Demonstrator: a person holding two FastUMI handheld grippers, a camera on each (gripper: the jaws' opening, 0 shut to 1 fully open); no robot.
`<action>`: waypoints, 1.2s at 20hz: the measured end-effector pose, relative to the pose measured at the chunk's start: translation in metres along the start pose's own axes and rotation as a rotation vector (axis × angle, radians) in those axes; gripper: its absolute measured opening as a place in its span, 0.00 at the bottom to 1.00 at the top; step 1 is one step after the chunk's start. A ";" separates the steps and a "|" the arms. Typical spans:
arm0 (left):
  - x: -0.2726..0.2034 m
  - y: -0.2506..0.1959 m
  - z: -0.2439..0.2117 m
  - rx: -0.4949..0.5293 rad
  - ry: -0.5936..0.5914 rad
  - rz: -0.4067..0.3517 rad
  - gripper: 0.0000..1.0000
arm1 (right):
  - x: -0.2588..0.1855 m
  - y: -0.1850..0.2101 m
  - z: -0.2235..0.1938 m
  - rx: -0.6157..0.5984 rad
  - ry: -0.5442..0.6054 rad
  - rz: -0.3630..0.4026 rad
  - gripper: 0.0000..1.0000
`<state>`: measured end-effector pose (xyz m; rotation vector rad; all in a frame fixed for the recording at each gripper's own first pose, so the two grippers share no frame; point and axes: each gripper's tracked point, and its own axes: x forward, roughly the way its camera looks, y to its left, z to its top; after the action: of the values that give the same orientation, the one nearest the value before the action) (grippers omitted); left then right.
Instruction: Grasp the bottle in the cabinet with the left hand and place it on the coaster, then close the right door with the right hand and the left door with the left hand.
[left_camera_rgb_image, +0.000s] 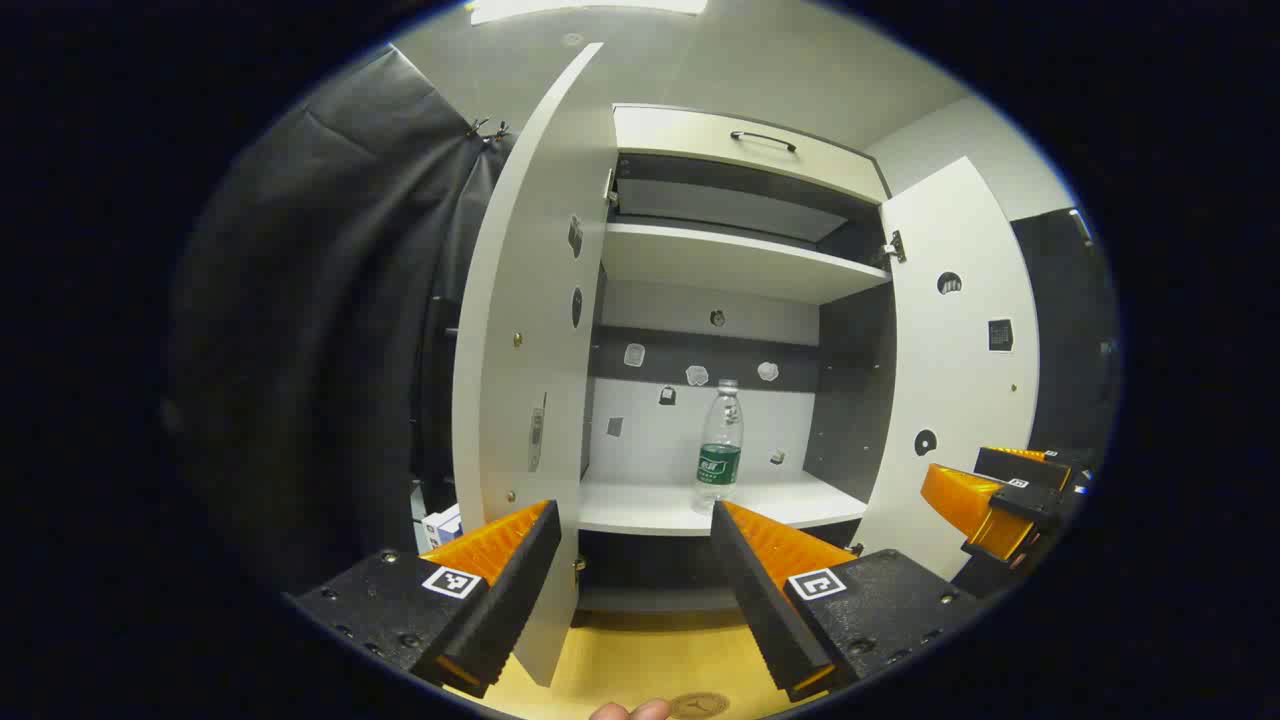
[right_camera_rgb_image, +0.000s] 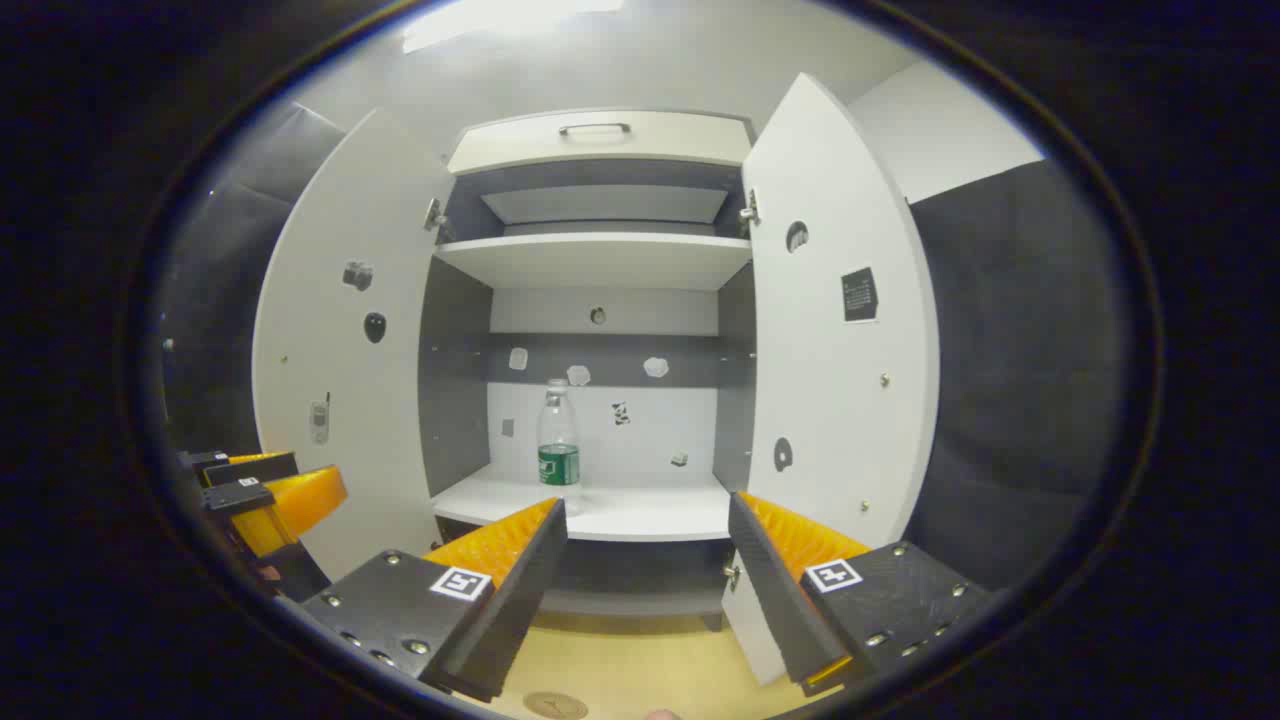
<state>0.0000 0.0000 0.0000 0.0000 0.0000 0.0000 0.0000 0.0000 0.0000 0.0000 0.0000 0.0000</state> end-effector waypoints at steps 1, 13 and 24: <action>0.000 0.001 0.001 0.010 0.000 0.006 0.92 | 0.003 0.005 0.000 -0.005 0.005 0.006 0.99; 0.002 -0.007 0.001 0.037 -0.001 0.032 0.96 | 0.017 -0.001 -0.013 -0.007 0.034 0.022 0.99; 0.016 -0.010 -0.008 0.048 0.020 0.027 0.96 | 0.024 -0.005 -0.019 0.023 0.048 0.031 0.99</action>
<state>0.0162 -0.0102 -0.0080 0.0480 0.0202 0.0270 0.0239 -0.0047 -0.0192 0.0228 0.0482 0.0306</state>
